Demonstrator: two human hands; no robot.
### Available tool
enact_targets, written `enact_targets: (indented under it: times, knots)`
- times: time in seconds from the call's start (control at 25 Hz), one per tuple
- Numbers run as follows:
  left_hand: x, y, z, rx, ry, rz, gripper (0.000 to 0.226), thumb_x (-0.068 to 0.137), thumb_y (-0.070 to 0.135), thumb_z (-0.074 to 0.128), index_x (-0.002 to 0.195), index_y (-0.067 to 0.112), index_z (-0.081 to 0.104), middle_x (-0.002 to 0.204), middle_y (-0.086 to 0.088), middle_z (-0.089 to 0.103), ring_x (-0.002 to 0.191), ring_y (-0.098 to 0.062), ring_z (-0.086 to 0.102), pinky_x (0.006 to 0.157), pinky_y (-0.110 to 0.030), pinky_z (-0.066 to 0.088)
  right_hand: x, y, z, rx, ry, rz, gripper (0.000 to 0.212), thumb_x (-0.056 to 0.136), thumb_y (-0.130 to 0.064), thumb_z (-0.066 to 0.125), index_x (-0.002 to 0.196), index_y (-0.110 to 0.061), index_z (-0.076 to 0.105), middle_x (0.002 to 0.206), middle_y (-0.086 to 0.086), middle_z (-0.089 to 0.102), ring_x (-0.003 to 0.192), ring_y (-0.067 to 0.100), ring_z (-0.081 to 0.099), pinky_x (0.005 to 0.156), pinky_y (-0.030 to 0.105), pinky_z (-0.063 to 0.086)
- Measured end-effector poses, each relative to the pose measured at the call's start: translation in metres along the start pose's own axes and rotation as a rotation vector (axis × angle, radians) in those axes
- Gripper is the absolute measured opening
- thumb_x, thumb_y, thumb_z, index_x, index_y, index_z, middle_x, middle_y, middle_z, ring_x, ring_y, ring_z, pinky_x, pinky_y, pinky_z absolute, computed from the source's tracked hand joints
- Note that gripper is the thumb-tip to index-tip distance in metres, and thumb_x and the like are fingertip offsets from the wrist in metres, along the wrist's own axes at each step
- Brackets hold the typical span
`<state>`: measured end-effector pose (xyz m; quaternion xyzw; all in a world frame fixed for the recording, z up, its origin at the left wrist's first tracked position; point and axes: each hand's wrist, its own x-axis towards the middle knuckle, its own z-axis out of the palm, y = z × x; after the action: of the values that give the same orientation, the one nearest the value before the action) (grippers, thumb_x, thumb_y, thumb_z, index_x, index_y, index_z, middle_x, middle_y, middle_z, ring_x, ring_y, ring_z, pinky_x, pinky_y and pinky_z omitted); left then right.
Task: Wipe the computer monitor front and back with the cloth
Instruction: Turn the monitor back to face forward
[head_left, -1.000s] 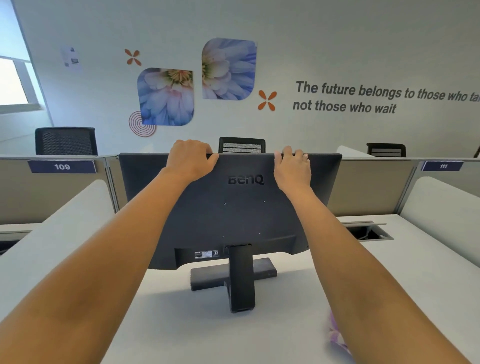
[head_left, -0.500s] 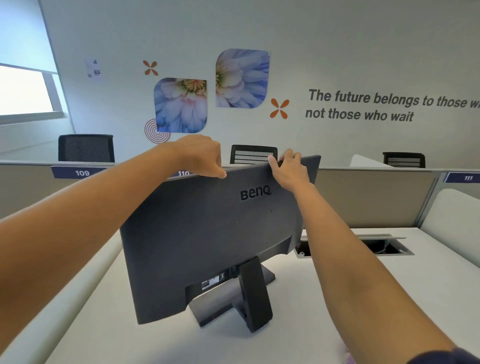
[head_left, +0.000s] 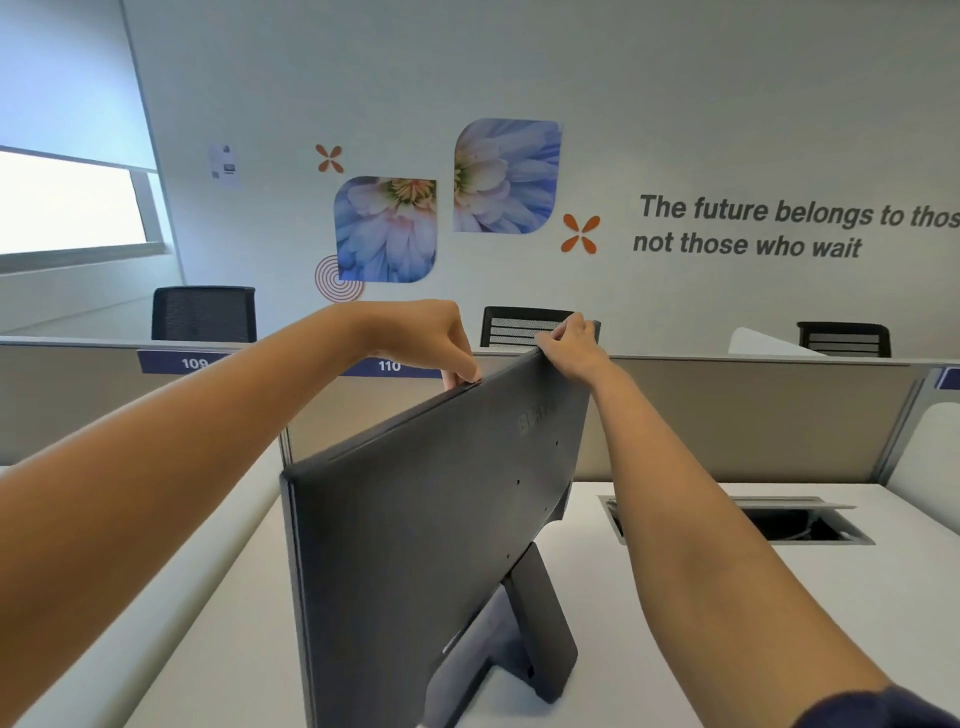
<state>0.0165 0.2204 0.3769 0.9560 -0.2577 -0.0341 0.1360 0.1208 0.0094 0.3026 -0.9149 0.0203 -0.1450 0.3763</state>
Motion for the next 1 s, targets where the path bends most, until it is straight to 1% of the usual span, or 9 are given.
enact_targets:
  times: [0.12, 0.2, 0.36, 0.48, 0.6, 0.72, 0.8, 0.92, 1.0]
  knots:
    - [-0.001, -0.006, 0.005, -0.093, -0.030, 0.058, 0.025, 0.089, 0.033, 0.058, 0.074, 0.022, 0.074, 0.092, -0.001, 0.071, 0.081, -0.012, 0.055, 0.084, -0.028, 0.042, 0.005, -0.007, 0.007, 0.068, -0.007, -0.014, 0.031, 0.093, -0.033, 0.048, 0.110, -0.011, 0.035, 0.125, 0.009, 0.035, 0.109, 0.031, 0.046, 0.099, 0.043, 0.037]
    - [0.001, -0.006, 0.008, -0.101, -0.022, 0.092, 0.026, 0.089, 0.034, 0.059, 0.075, 0.021, 0.076, 0.093, -0.003, 0.071, 0.082, -0.011, 0.055, 0.087, -0.032, 0.043, 0.007, -0.012, 0.012, 0.116, 0.002, -0.033, 0.027, 0.093, -0.029, 0.047, 0.106, -0.013, 0.030, 0.122, 0.009, 0.035, 0.105, 0.028, 0.044, 0.098, 0.041, 0.036]
    - [0.007, 0.003, 0.011, -0.063, -0.033, 0.146, 0.029, 0.089, 0.032, 0.058, 0.069, 0.019, 0.074, 0.086, 0.001, 0.071, 0.070, 0.003, 0.055, 0.078, -0.021, 0.039, 0.013, -0.019, 0.018, 0.167, -0.013, -0.068, 0.025, 0.094, -0.020, 0.047, 0.105, -0.012, 0.027, 0.113, 0.007, 0.032, 0.099, 0.022, 0.040, 0.098, 0.039, 0.035]
    - [0.009, 0.005, 0.009, -0.035, -0.022, 0.164, 0.030, 0.089, 0.031, 0.058, 0.065, 0.020, 0.073, 0.084, 0.000, 0.072, 0.070, 0.001, 0.057, 0.079, -0.021, 0.041, 0.013, -0.018, 0.023, 0.259, 0.000, -0.065, 0.021, 0.095, -0.016, 0.044, 0.108, -0.011, 0.028, 0.120, 0.010, 0.035, 0.105, 0.022, 0.039, 0.099, 0.036, 0.032]
    - [0.011, -0.004, 0.014, -0.093, 0.037, 0.190, 0.025, 0.089, 0.035, 0.059, 0.083, 0.019, 0.077, 0.095, 0.004, 0.070, 0.084, -0.006, 0.059, 0.087, -0.023, 0.043, 0.006, -0.017, 0.021, 0.202, 0.053, -0.080, 0.027, 0.097, -0.012, 0.037, 0.124, -0.008, 0.032, 0.135, 0.015, 0.038, 0.117, 0.027, 0.044, 0.099, 0.038, 0.034]
    - [0.018, -0.012, 0.027, -0.069, 0.117, 0.228, 0.025, 0.093, 0.030, 0.051, 0.109, 0.029, 0.070, 0.112, 0.012, 0.055, 0.106, -0.008, 0.050, 0.100, -0.026, 0.037, -0.015, -0.021, 0.009, -0.023, 0.126, -0.162, 0.035, 0.093, -0.003, 0.035, 0.128, -0.008, 0.038, 0.134, 0.015, 0.042, 0.114, 0.032, 0.050, 0.094, 0.042, 0.039]
    - [0.027, -0.012, 0.033, -0.039, 0.165, 0.228, 0.035, 0.093, 0.016, 0.045, 0.117, 0.033, 0.064, 0.123, 0.010, 0.050, 0.114, -0.008, 0.045, 0.106, -0.029, 0.033, -0.033, -0.027, 0.000, -0.163, 0.180, -0.252, 0.035, 0.090, 0.000, 0.040, 0.123, -0.009, 0.047, 0.129, 0.014, 0.044, 0.110, 0.032, 0.053, 0.091, 0.041, 0.043]
    - [0.046, -0.010, 0.043, 0.038, 0.217, 0.205, 0.050, 0.087, -0.002, 0.039, 0.125, 0.025, 0.059, 0.141, 0.004, 0.045, 0.127, -0.015, 0.041, 0.110, -0.033, 0.029, -0.068, -0.043, -0.016, -0.201, 0.228, -0.464, 0.018, 0.092, -0.006, 0.050, 0.105, -0.008, 0.062, 0.112, 0.009, 0.055, 0.097, 0.021, 0.056, 0.084, 0.031, 0.048]
    - [0.057, -0.007, 0.049, 0.055, 0.245, 0.159, 0.042, 0.088, -0.003, 0.039, 0.119, 0.018, 0.059, 0.136, -0.006, 0.052, 0.120, -0.023, 0.049, 0.105, -0.036, 0.037, -0.097, -0.055, -0.024, -0.168, 0.213, -0.628, 0.017, 0.091, -0.004, 0.052, 0.092, -0.009, 0.068, 0.099, 0.007, 0.064, 0.089, 0.016, 0.059, 0.083, 0.029, 0.050]
